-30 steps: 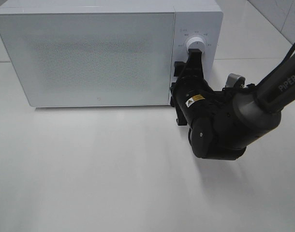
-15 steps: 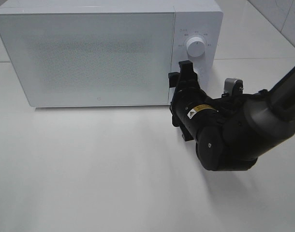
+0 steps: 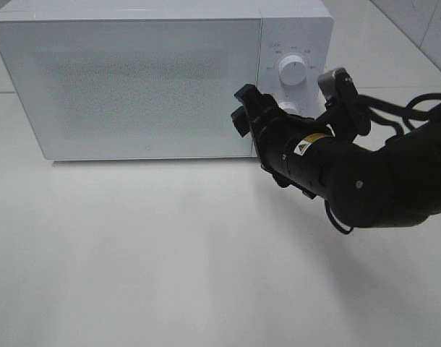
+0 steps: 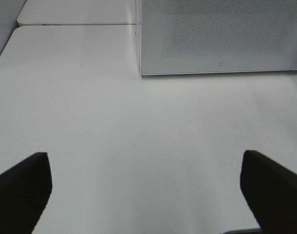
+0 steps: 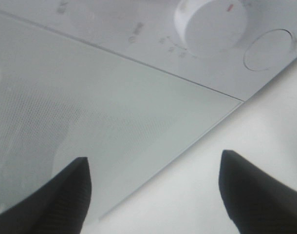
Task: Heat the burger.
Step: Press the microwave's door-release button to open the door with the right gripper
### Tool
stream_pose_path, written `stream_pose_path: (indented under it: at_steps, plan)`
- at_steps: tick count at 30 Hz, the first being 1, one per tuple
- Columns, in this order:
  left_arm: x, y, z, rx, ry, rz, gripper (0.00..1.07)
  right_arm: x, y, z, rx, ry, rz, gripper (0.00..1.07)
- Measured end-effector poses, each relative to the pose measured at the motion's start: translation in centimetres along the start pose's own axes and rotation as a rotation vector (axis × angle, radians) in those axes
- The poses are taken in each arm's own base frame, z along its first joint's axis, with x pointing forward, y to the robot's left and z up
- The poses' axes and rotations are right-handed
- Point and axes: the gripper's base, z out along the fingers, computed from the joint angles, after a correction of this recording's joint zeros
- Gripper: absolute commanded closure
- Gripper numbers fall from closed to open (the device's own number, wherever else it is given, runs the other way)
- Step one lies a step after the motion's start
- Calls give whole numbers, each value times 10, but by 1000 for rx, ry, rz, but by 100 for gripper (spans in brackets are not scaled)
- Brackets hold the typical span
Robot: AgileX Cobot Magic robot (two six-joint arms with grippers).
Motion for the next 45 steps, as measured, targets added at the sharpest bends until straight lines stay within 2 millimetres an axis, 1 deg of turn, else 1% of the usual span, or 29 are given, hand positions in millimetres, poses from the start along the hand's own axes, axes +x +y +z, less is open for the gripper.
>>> stream_pose_path:
  at_steps: [1, 2, 4, 5, 7, 11, 15, 17, 18, 19, 21, 22, 24, 25, 26, 27, 29, 30, 32, 34, 35, 36, 37, 38, 40, 41, 43, 44, 45]
  plan:
    - [0, 0, 0, 0, 0, 0, 9, 0, 0, 0, 0, 0, 0, 34]
    - [0, 0, 0, 0, 0, 0, 9, -3, 8, -8, -13, 33, -106, 34]
    - [0, 0, 0, 0, 0, 0, 9, -4, 12, -12, -20, 51, -159, 34]
    - [0, 0, 0, 0, 0, 0, 9, -6, 19, -19, -32, 86, -257, 34]
    - [0, 0, 0, 0, 0, 0, 9, -7, 21, -23, -39, 99, -296, 34]
    - [0, 0, 0, 0, 0, 0, 9, -14, 34, -43, -75, 172, -476, 34]
    - [0, 0, 0, 0, 0, 0, 9, -20, 36, -54, -72, 227, -576, 34]
    - [0, 0, 0, 0, 0, 0, 9, -31, 37, -69, -57, 262, -660, 34]
    - [0, 0, 0, 0, 0, 0, 9, -31, 37, -69, -57, 262, -660, 34]
    - [0, 0, 0, 0, 0, 0, 9, -37, 37, -80, -40, 282, -707, 33]
    - [0, 0, 0, 0, 0, 0, 9, -40, 38, -86, -32, 291, -734, 32]
    - [0, 0, 0, 0, 0, 0, 9, -46, 39, -99, -18, 305, -785, 31]
    - [0, 0, 0, 0, 0, 0, 9, -48, 40, -104, -16, 306, -804, 30]
    - [0, 0, 0, 0, 0, 0, 9, -54, 42, -119, -11, 304, -838, 30]
    - [0, 0, 0, 0, 0, 0, 9, -54, 42, -119, -11, 304, -838, 30]
    - [0, 0, 0, 0, 0, 0, 9, -59, 44, -133, -6, 297, -866, 29]
    - [0, 0, 0, 0, 0, 0, 9, -61, 44, -139, 5, 302, -879, 29]
    - [0, 0, 0, 0, 0, 0, 9, -66, 43, -153, 24, 303, -907, 30]
    - [0, 0, 0, 0, 0, 0, 9, -68, 42, -159, 34, 303, -918, 30]
    - [0, 0, 0, 0, 0, 0, 9, -74, 40, -180, 59, 299, -937, 30]
    - [0, 0, 0, 0, 0, 0, 9, -74, 40, -180, 59, 299, -937, 30]
    - [0, 0, 0, 0, 0, 0, 9, -77, 38, -193, 74, 300, -940, 30]
    - [0, 0, 0, 0, 0, 0, 9, -79, 36, -201, 80, 299, -940, 30]
    - [0, 0, 0, 0, 0, 0, 9, -79, 36, -201, 80, 299, -940, 30]
    - [0, 0, 0, 0, 0, 0, 9, -83, 31, -223, 100, 298, -945, 31]
    - [0, 0, 0, 0, 0, 0, 9, -83, 31, -223, 100, 298, -945, 31]
    - [0, 0, 0, 0, 0, 0, 9, -90, 24, -253, 108, 256, -954, 31]
    - [0, 0, 0, 0, 0, 0, 9, -90, 24, -253, 108, 256, -954, 31]
    - [0, 0, 0, 0, 0, 0, 9, -93, 21, -261, 114, 237, -952, 31]
